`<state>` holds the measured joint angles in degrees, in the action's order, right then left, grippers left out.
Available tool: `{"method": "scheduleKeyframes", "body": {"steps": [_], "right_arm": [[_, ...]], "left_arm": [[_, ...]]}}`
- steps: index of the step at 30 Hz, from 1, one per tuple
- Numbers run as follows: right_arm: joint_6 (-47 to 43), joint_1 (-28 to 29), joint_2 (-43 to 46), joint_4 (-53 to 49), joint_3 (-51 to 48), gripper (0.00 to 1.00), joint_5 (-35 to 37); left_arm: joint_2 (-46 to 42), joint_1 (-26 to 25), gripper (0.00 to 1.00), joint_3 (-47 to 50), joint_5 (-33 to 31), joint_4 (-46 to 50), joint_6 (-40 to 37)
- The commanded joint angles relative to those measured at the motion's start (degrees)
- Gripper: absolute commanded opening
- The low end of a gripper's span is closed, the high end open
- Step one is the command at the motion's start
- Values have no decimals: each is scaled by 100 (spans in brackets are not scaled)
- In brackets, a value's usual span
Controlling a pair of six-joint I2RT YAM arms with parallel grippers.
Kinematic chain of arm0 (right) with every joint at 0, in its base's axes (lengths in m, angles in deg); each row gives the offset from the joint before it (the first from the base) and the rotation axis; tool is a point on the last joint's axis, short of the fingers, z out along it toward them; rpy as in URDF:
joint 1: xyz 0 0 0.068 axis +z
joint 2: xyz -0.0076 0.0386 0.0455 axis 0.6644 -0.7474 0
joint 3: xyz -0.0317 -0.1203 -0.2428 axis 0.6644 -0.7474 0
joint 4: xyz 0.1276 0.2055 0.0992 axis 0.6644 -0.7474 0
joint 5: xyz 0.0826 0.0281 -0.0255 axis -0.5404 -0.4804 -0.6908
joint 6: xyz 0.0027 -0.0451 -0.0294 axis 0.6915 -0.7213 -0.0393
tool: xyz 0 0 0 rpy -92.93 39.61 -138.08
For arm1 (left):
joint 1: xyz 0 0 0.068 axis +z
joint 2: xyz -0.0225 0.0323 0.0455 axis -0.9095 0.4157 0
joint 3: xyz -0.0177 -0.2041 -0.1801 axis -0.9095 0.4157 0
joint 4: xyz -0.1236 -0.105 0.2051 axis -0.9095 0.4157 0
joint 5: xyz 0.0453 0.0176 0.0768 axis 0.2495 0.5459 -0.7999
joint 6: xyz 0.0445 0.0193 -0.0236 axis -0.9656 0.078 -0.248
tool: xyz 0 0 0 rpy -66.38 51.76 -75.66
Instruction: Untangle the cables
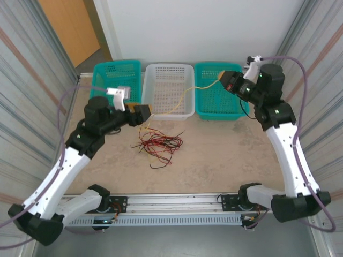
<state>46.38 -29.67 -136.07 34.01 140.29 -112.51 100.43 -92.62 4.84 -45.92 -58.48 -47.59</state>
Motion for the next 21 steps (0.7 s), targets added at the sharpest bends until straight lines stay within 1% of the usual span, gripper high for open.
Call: {"method": "scheduleKeyframes", "body": {"steps": [1, 4, 7, 10, 13, 17, 19, 20, 21], "right_arm": [[-440, 365, -365, -221, 516, 0, -470], [-555, 631, -600, -365, 764, 0, -668], [-546, 741, -776, -421, 909, 0, -922], [-546, 800, -817, -437, 956, 0, -918], [-571, 800, -804, -424, 982, 0, -860], [-581, 785, -837, -423, 1040, 0, -805], [-564, 776, -856, -406, 1045, 0, -751], [-555, 763, -854, -406, 1045, 0, -692], [-539, 749, -851, -406, 1033, 0, -652]], "left_arm": [[475, -116, 72, -1010, 878, 825, -1687], [1038, -170, 70, -1585, 1298, 1267, -2065], [1417, -256, 68, -1765, 1620, 1534, -2188], [1528, -314, 67, -1644, 1517, 1676, -2197], [1468, -314, 63, -1433, 1316, 1856, -2223], [1295, -331, 59, -1161, 1604, 1946, -2104], [1225, -383, 57, -1029, 1560, 1969, -2037], [1196, -410, 54, -964, 1433, 1980, -1978], [1177, -410, 49, -894, 1359, 1987, -1939]]}}
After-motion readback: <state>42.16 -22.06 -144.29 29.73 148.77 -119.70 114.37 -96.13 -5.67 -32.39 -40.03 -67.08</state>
